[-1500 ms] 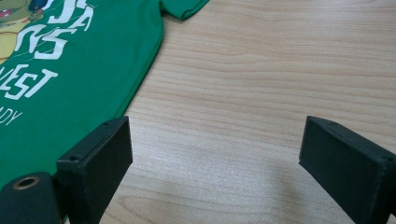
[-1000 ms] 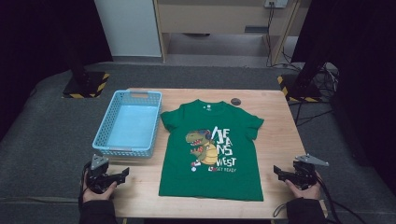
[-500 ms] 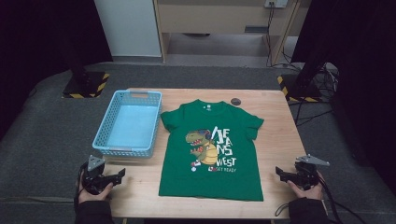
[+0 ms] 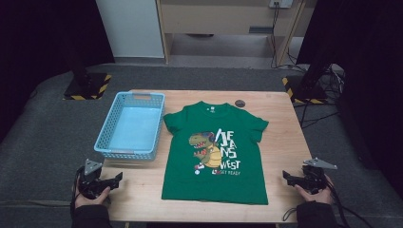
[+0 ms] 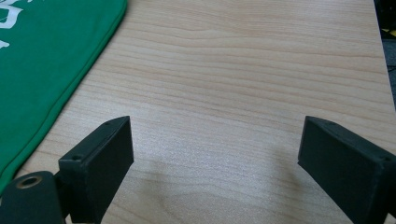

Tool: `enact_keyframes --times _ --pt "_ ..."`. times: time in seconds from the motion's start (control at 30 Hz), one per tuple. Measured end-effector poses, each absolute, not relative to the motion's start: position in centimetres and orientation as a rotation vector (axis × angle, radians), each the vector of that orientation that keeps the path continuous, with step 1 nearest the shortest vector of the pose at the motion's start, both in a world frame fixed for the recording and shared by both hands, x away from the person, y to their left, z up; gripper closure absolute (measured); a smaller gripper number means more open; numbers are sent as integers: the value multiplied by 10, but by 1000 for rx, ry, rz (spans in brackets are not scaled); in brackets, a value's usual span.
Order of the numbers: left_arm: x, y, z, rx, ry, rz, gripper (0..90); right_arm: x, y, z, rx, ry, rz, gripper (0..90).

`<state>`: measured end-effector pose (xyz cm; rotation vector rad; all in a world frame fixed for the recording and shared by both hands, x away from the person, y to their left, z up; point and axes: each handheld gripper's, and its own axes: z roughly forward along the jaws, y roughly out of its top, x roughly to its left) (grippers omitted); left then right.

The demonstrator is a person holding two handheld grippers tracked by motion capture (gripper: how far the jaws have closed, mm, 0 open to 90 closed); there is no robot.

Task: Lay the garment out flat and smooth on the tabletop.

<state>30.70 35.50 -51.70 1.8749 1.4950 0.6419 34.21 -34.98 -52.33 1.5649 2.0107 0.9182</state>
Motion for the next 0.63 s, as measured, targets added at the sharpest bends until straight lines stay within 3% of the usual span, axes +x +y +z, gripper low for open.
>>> enact_keyframes --times 0.63 --pt "305 367 -521 1867 1530 660 92 340 -362 -524 1570 2009 927 81"
